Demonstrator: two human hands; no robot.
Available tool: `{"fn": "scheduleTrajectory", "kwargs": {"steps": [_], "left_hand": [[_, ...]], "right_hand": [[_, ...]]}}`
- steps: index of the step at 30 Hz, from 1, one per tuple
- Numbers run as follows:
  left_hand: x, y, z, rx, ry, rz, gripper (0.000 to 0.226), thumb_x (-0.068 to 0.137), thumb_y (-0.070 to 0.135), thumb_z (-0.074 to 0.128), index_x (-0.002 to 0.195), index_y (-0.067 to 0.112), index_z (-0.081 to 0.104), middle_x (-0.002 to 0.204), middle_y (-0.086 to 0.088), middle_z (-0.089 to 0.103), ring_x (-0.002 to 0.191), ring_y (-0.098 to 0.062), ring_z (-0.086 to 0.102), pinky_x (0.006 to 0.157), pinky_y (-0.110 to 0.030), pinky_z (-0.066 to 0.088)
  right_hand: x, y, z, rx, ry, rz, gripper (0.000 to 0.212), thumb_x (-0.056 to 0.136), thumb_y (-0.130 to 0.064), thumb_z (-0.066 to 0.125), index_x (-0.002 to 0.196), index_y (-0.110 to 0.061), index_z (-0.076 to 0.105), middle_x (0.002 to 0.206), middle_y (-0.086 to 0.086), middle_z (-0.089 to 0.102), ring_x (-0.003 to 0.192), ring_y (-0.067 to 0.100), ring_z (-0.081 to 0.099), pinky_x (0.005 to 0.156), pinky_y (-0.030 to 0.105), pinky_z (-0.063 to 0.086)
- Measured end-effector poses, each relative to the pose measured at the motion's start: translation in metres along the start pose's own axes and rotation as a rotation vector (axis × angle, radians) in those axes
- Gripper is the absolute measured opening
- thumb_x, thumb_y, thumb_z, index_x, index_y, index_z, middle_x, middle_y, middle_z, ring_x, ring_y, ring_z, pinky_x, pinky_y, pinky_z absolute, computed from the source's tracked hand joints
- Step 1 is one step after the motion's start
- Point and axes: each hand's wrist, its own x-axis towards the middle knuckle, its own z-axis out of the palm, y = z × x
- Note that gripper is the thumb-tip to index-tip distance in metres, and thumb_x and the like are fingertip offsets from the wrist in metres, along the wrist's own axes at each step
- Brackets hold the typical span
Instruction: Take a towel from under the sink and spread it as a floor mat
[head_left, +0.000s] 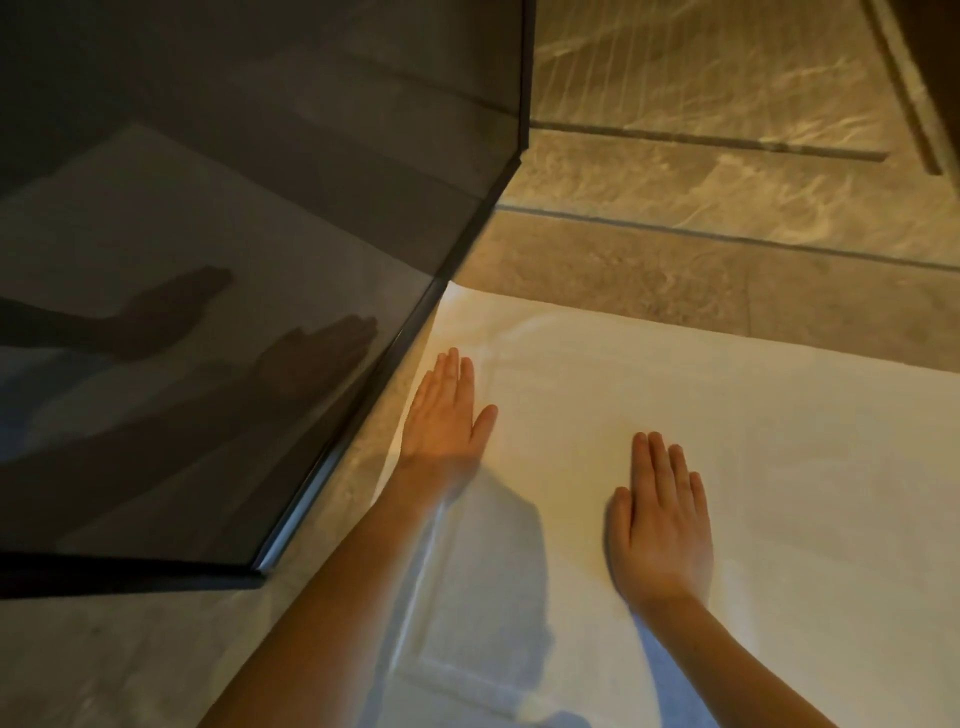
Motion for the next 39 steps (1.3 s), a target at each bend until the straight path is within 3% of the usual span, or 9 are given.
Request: {"fn": "scheduleTrajectory", "kwargs": {"steps": [4, 8, 13, 18, 23, 27, 31, 35, 39], "left_hand": [[0.013, 0.063, 0.007, -0.016, 0.099, 0.301, 0.063, 0.100, 0.046, 0.015, 0.155, 0.013, 0.014, 0.162, -0.004, 0.008, 0.150, -0.019, 0.003, 0.122, -0.036, 0.003], [0.043, 0.109, 0.016, 0.028, 0.002, 0.452, 0.061, 0.101, 0.043, 0.016, 0.155, 0.014, 0.014, 0.163, -0.004, 0.011, 0.150, -0.018, 0.004, 0.122, -0.036, 0.001], [0.085, 0.056, 0.008, 0.017, 0.031, 0.330, 0.060, 0.101, 0.043, 0.013, 0.155, 0.017, 0.003, 0.164, -0.002, 0.000, 0.150, -0.014, -0.004, 0.119, -0.031, -0.006], [0.101, -0.011, -0.004, 0.023, 0.009, 0.195, 0.072, 0.095, 0.060, 0.006, 0.154, 0.022, -0.006, 0.163, 0.002, -0.008, 0.148, -0.012, -0.012, 0.118, -0.030, -0.009], [0.106, -0.019, -0.001, 0.032, 0.006, 0.068, 0.089, 0.086, 0.072, 0.003, 0.154, 0.014, -0.008, 0.163, -0.007, -0.012, 0.149, -0.021, -0.015, 0.121, -0.038, -0.005], [0.106, -0.017, -0.007, 0.068, -0.013, 0.048, 0.089, 0.088, 0.068, 0.005, 0.153, 0.009, -0.009, 0.162, -0.013, -0.011, 0.149, -0.024, -0.014, 0.121, -0.039, -0.006], [0.076, 0.008, -0.014, 0.104, 0.015, 0.175, 0.075, 0.096, 0.055, 0.008, 0.153, 0.008, -0.005, 0.163, -0.012, -0.006, 0.150, -0.024, -0.009, 0.121, -0.040, -0.007], [-0.013, 0.066, 0.012, -0.114, 0.161, 0.455, 0.059, 0.101, 0.035, 0.032, 0.150, 0.002, 0.028, 0.158, -0.015, 0.026, 0.148, -0.027, 0.019, 0.120, -0.046, 0.016], [-0.057, 0.079, 0.033, -0.018, 0.040, 0.456, 0.061, 0.095, 0.038, 0.033, 0.145, 0.004, 0.040, 0.154, -0.015, 0.034, 0.142, -0.030, 0.033, 0.115, -0.048, 0.025]], "right_hand": [[0.002, -0.002, 0.001, -0.010, 0.001, 0.023, 0.065, 0.094, -0.036, 0.013, 0.154, -0.012, 0.015, 0.161, 0.003, 0.015, 0.149, 0.020, 0.011, 0.122, 0.038, 0.009], [0.002, -0.001, 0.001, -0.026, -0.013, 0.022, 0.064, 0.094, -0.036, 0.014, 0.154, -0.013, 0.014, 0.162, 0.001, 0.013, 0.150, 0.018, 0.008, 0.122, 0.037, 0.007], [0.003, -0.001, 0.001, -0.008, -0.031, 0.026, 0.065, 0.093, -0.038, 0.012, 0.155, -0.017, 0.012, 0.162, -0.004, 0.008, 0.150, 0.014, 0.002, 0.122, 0.035, 0.003], [0.002, -0.001, -0.001, 0.015, -0.041, 0.035, 0.065, 0.093, -0.038, 0.013, 0.155, -0.018, 0.011, 0.162, -0.006, 0.007, 0.150, 0.012, 0.000, 0.122, 0.034, 0.003], [0.003, -0.002, -0.001, 0.022, -0.042, 0.040, 0.064, 0.093, -0.038, 0.014, 0.155, -0.019, 0.011, 0.162, -0.006, 0.007, 0.149, 0.011, 0.001, 0.122, 0.034, 0.003], [0.003, -0.003, -0.002, 0.027, -0.039, 0.037, 0.064, 0.094, -0.037, 0.014, 0.155, -0.018, 0.011, 0.162, -0.005, 0.007, 0.150, 0.012, -0.001, 0.122, 0.033, 0.001], [0.003, -0.004, -0.003, 0.033, -0.032, 0.035, 0.062, 0.096, -0.035, 0.018, 0.155, -0.017, 0.011, 0.162, -0.003, 0.008, 0.149, 0.013, 0.001, 0.122, 0.032, 0.001], [0.004, -0.002, -0.001, 0.020, -0.018, 0.035, 0.062, 0.096, -0.035, 0.018, 0.155, -0.017, 0.013, 0.162, -0.001, 0.010, 0.150, 0.015, 0.003, 0.122, 0.033, 0.000], [0.003, 0.000, 0.003, 0.003, -0.017, 0.033, 0.063, 0.096, -0.037, 0.018, 0.156, -0.018, 0.012, 0.163, -0.002, 0.010, 0.150, 0.015, 0.002, 0.122, 0.033, 0.001]]}}
